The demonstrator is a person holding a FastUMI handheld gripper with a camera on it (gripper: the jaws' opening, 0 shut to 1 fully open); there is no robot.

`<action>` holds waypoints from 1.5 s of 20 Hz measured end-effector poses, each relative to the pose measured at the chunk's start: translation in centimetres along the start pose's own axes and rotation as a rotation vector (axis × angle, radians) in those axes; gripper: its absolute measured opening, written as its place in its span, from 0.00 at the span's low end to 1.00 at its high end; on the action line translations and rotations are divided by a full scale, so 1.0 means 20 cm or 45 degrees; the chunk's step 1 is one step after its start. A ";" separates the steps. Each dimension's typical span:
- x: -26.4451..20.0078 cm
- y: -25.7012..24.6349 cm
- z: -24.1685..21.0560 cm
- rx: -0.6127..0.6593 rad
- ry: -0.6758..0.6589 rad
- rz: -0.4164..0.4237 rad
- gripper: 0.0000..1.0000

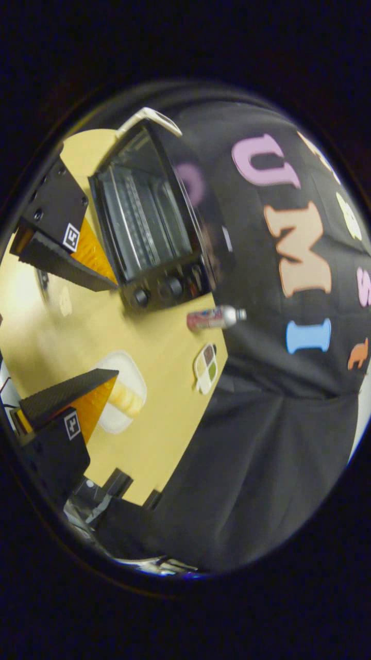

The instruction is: Open the toaster oven, put the food inside, and close the toaster oven door.

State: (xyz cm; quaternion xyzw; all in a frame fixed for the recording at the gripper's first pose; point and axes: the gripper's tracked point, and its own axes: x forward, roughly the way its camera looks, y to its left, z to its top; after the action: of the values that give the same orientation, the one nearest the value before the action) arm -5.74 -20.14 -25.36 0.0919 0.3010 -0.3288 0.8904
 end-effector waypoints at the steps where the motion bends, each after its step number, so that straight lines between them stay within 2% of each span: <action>1: 0.06 -0.07 0.01 0.034 0.013 -0.065 0.96; 4: 0.27 -0.22 -0.01 0.120 0.068 -0.201 0.96; 9: 0.47 -0.36 -0.11 0.222 0.204 -0.347 0.96; 13: 0.56 -0.42 -0.23 0.257 0.310 -0.392 0.96; 19: 0.61 -0.43 -0.31 0.282 0.355 -0.375 0.96; 23: 0.63 -0.41 -0.30 0.234 0.373 -0.374 0.75; 27: 0.61 -0.42 -0.29 0.295 0.398 -0.368 0.54; 30: 0.56 -0.35 -0.21 0.359 0.322 -0.292 0.47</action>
State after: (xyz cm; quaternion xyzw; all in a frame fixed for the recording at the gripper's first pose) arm -5.46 -30.04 -35.18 0.2211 0.3700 -0.4525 0.7806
